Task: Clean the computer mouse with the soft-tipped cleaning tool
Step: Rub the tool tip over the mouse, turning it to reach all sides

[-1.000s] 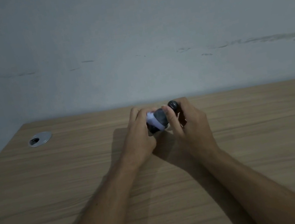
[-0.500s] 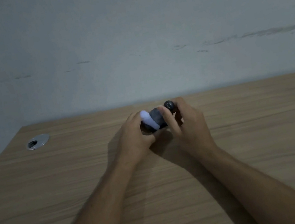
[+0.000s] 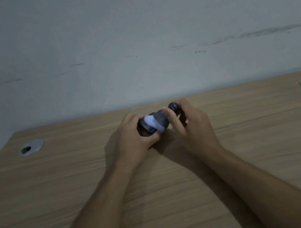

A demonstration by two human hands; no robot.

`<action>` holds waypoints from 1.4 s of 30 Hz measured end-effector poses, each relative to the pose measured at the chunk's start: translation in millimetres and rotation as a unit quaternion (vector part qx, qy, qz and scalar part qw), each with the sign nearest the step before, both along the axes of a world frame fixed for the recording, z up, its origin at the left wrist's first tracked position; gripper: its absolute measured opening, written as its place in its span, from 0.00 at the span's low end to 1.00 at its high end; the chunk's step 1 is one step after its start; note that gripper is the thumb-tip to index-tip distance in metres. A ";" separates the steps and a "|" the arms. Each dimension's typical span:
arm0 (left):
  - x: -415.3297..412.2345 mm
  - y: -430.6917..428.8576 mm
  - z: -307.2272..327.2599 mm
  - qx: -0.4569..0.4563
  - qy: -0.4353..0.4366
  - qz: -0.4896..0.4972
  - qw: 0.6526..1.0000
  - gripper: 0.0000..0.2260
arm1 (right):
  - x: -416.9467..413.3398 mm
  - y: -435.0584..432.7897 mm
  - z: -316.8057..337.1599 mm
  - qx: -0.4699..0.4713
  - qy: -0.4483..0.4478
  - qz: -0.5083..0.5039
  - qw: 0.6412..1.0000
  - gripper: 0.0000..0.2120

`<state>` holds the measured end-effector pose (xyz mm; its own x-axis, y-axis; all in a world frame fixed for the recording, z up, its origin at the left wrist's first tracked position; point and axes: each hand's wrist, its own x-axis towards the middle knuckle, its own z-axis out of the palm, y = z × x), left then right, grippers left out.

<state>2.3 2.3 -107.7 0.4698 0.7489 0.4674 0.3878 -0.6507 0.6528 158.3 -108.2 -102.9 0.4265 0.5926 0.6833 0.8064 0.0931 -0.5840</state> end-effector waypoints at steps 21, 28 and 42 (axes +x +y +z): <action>-11.1 13.5 -4.2 -0.095 -0.098 0.015 0.990 0.22 | -12.6 -0.6 -2.0 -0.083 -0.092 0.127 0.984 0.14; -13.2 12.5 -2.8 -0.092 -0.116 0.038 0.988 0.22 | -7.8 3.5 -0.4 -0.042 -0.062 0.040 0.996 0.12; -12.3 7.0 2.6 -0.062 -0.111 0.000 0.992 0.21 | -4.4 2.3 0.6 0.001 0.008 0.026 1.000 0.07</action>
<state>-10.0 9.3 -105.1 0.3647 0.8072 0.4641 0.2252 -0.5601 0.7972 153.9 -105.9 -102.2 0.4054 0.6128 0.6784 0.7915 0.1360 -0.5958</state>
